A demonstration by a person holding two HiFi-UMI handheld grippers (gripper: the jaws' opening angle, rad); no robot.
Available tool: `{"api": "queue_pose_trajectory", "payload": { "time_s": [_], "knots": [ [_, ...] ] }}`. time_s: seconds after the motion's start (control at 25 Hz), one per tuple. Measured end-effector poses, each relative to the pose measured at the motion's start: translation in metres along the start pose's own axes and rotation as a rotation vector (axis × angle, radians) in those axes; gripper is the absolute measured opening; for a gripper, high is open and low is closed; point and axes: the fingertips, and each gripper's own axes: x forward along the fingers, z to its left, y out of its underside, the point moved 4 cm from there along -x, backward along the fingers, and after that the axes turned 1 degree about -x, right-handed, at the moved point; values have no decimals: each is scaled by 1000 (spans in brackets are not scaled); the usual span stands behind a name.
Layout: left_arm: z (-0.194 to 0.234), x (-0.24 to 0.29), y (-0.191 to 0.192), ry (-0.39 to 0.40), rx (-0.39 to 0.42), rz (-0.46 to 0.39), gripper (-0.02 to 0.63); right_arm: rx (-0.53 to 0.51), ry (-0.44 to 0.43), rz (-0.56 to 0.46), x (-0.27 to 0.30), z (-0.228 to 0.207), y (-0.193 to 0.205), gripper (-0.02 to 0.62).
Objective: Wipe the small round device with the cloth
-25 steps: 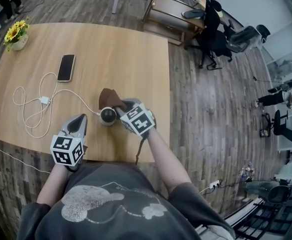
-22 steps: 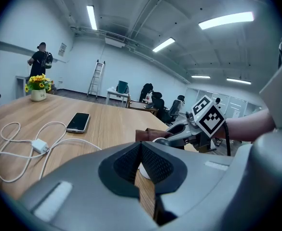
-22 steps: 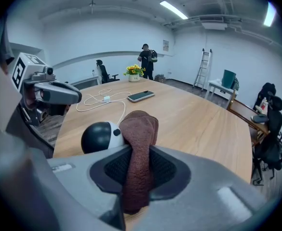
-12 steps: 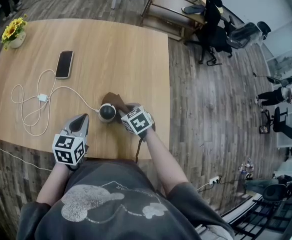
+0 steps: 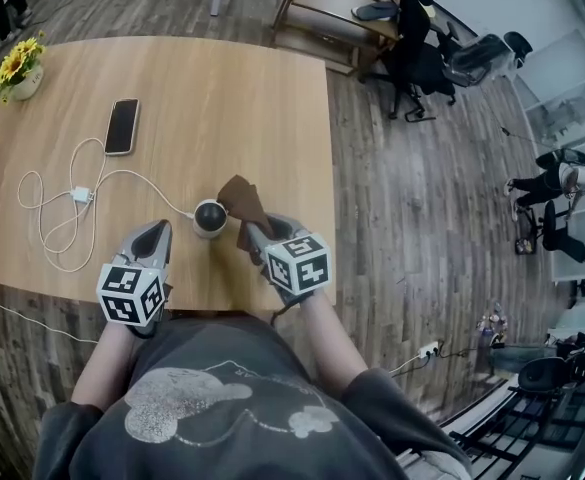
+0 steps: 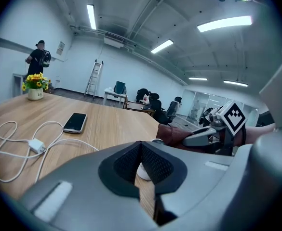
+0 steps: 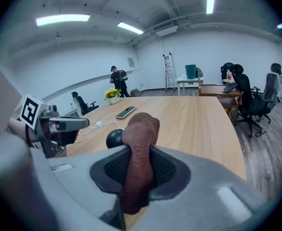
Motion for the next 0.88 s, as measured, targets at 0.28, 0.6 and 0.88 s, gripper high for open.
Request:
{"api": "queue_pose_trajectory", "payload": {
  "time_s": [0.28,0.6,0.88],
  "knots": [
    [-5,-3,6,31,4,11,19,-16,-55,103,9,31,44,75],
    [-2,-9,14,42,15,35,19,-1,-15,255,27,41,88,75],
    [12,-21,23,51,-10,40,20,73,65,238,19,43,93,75]
  ]
}}
